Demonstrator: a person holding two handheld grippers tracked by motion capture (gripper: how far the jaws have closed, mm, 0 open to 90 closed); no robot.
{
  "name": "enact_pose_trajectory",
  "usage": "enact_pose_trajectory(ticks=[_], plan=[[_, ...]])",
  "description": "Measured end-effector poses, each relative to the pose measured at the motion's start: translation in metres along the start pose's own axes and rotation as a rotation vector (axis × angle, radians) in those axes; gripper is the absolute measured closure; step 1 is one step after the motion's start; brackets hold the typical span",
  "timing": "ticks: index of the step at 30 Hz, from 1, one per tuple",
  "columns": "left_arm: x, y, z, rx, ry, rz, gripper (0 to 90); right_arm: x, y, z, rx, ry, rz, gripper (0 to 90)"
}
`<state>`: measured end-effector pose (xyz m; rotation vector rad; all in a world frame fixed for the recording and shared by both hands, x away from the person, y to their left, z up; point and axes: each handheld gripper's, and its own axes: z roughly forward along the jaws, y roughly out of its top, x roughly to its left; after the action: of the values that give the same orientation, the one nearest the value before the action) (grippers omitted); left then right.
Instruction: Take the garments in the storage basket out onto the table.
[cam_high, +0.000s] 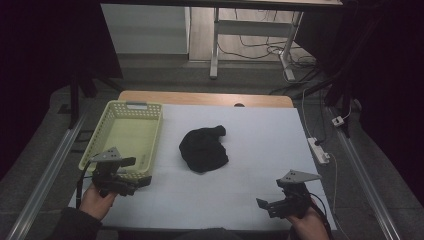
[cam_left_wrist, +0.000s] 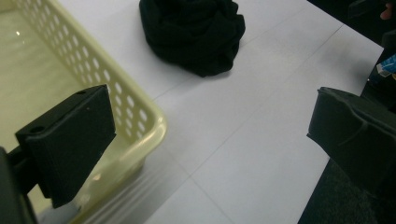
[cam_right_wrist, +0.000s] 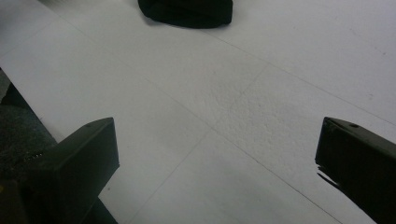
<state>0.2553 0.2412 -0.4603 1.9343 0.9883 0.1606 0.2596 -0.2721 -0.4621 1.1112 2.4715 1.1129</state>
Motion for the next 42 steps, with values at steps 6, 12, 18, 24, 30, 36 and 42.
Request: enact_pose_trajectory(ticks=[6,12,18,24,30,36,42], plan=[[0.002,-0.012,-0.008,0.004,0.011,-0.015,0.4,0.0,0.0,0.0,0.001,-0.001,0.0,0.0],[0.005,-0.024,-0.019,-0.009,0.018,-0.041,0.3,0.0,0.0,0.0,0.003,-0.003,0.003,0.0],[0.01,-0.036,-0.032,-0.036,0.029,-0.078,0.4,0.001,0.0,0.0,0.004,-0.002,0.003,0.0],[0.011,-0.045,-0.042,-0.043,0.046,-0.101,0.4,0.001,0.0,0.0,0.007,-0.006,0.003,0.0],[0.013,-0.052,-0.05,-0.042,0.074,-0.115,0.4,0.001,0.0,0.0,0.005,-0.006,0.004,0.0],[0.013,-0.058,-0.056,-0.019,0.116,-0.122,0.5,0.001,0.0,0.001,0.006,-0.006,0.004,0.0],[0.014,-0.062,-0.062,-0.011,0.15,-0.129,0.6,0.0,0.0,0.001,0.006,-0.007,0.007,0.0]])
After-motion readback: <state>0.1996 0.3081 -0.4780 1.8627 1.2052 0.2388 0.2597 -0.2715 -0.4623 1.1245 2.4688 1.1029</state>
